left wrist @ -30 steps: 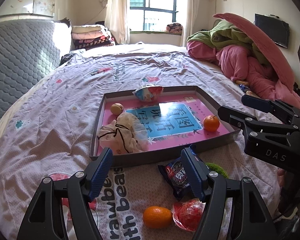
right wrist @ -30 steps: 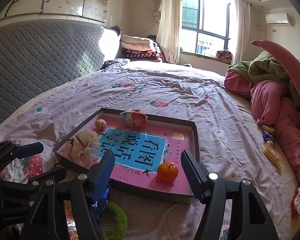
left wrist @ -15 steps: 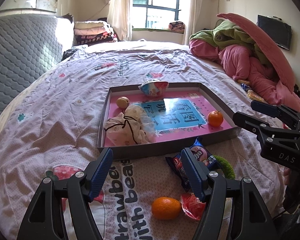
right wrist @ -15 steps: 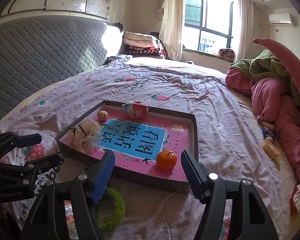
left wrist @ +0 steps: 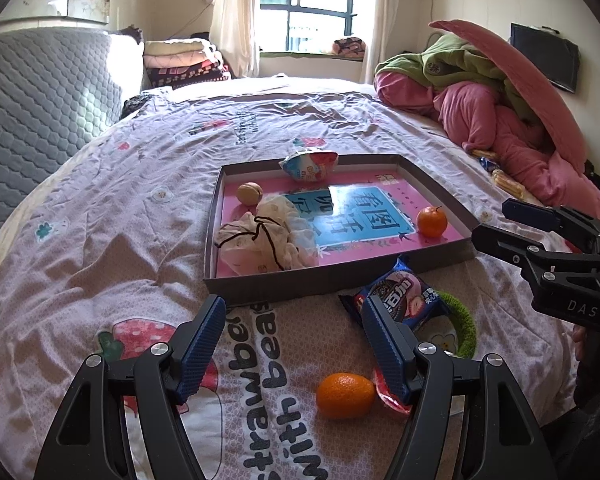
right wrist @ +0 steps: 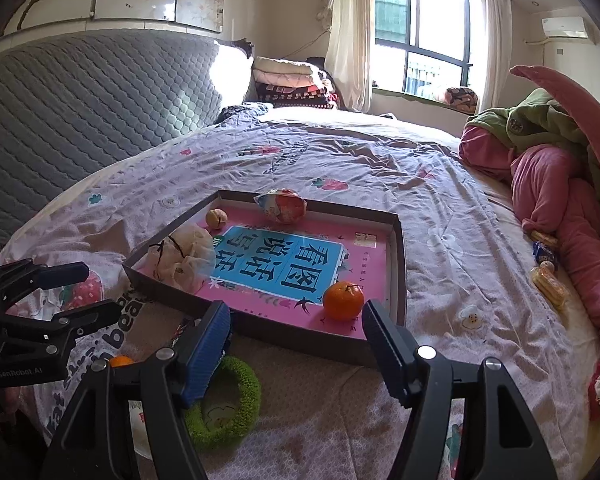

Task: Organize objects
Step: 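Move left gripper to the orange mandarin while right gripper moves to the green fuzzy ring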

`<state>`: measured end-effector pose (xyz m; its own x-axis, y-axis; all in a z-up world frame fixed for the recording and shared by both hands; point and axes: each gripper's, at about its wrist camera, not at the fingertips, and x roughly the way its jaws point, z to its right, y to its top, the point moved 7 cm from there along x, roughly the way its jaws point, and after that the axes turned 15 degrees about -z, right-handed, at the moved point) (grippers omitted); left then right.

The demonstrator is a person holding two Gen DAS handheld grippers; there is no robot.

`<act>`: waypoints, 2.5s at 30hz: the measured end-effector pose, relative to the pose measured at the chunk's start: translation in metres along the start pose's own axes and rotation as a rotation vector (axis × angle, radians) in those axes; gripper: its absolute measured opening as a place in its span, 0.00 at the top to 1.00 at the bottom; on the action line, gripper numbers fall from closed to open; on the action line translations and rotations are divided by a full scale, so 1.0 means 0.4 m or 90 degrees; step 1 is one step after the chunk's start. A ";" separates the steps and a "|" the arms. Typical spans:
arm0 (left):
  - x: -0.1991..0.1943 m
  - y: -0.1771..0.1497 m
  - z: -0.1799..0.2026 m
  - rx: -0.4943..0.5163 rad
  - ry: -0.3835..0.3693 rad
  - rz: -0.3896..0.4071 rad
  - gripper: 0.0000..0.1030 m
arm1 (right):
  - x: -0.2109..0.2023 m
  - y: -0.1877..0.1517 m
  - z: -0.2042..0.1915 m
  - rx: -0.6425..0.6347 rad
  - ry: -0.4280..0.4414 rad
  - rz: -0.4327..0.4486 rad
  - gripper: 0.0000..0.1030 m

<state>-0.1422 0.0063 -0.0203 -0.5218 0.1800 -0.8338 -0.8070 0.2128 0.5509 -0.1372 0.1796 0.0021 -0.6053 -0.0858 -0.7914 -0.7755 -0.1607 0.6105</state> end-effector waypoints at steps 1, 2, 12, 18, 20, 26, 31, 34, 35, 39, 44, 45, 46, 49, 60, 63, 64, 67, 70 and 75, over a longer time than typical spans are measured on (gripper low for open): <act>-0.001 -0.003 -0.003 -0.002 -0.001 -0.001 0.30 | 0.001 -0.003 -0.001 -0.002 -0.001 -0.002 0.34; -0.001 -0.006 -0.006 -0.007 -0.004 -0.003 0.30 | 0.001 -0.006 -0.002 -0.004 -0.002 -0.003 0.34; -0.006 -0.049 -0.013 -0.005 -0.012 -0.017 0.30 | 0.000 -0.040 -0.008 -0.003 0.013 -0.021 0.34; -0.015 -0.071 -0.016 0.009 -0.003 -0.020 0.30 | 0.000 -0.060 -0.013 -0.006 0.011 -0.029 0.34; -0.013 -0.082 -0.019 0.009 -0.004 -0.026 0.30 | 0.001 -0.065 -0.016 -0.010 0.010 -0.030 0.34; -0.007 -0.114 -0.018 0.023 -0.001 -0.038 0.30 | 0.000 -0.078 -0.020 -0.016 0.014 -0.035 0.34; -0.003 -0.131 -0.013 0.032 -0.005 -0.043 0.30 | 0.006 -0.086 -0.022 -0.019 0.018 -0.042 0.34; -0.005 -0.139 -0.005 0.040 -0.009 -0.046 0.30 | 0.012 -0.092 -0.023 -0.021 0.019 -0.047 0.34; -0.005 -0.141 -0.002 0.043 -0.010 -0.046 0.30 | 0.013 -0.095 -0.025 -0.023 0.019 -0.048 0.34; -0.008 -0.150 0.007 0.051 -0.014 -0.048 0.30 | 0.020 -0.106 -0.028 -0.027 0.018 -0.055 0.34; 0.000 -0.163 0.027 0.069 -0.016 -0.058 0.30 | 0.032 -0.117 -0.032 -0.029 0.021 -0.067 0.34; 0.000 -0.165 0.032 0.073 -0.015 -0.058 0.30 | 0.034 -0.119 -0.032 -0.029 0.021 -0.069 0.34; 0.002 -0.167 0.037 0.077 -0.014 -0.060 0.30 | 0.037 -0.122 -0.033 -0.029 0.022 -0.072 0.34; 0.007 -0.171 0.048 0.085 -0.015 -0.062 0.30 | 0.045 -0.127 -0.037 -0.032 0.023 -0.079 0.34; 0.025 -0.166 0.063 0.090 -0.014 -0.070 0.30 | 0.051 -0.133 -0.043 -0.033 0.030 -0.086 0.34; 0.032 -0.165 0.070 0.093 -0.012 -0.071 0.30 | 0.055 -0.134 -0.044 -0.032 0.030 -0.090 0.34; 0.035 -0.165 0.072 0.094 -0.010 -0.073 0.30 | 0.055 -0.135 -0.045 -0.033 0.030 -0.091 0.34; 0.044 -0.165 0.072 0.093 -0.003 -0.078 0.30 | 0.061 -0.138 -0.044 -0.032 0.029 -0.096 0.34; 0.050 -0.161 0.068 0.086 -0.001 -0.080 0.30 | 0.066 -0.139 -0.041 -0.027 0.033 -0.102 0.34; 0.057 -0.155 0.067 0.081 0.003 -0.081 0.30 | 0.075 -0.140 -0.039 -0.020 0.038 -0.111 0.34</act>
<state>-0.0967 0.0230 -0.0727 -0.4195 0.1396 -0.8969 -0.8249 0.3538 0.4409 -0.1091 0.1705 -0.0563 -0.4495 -0.1112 -0.8863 -0.8613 -0.2090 0.4630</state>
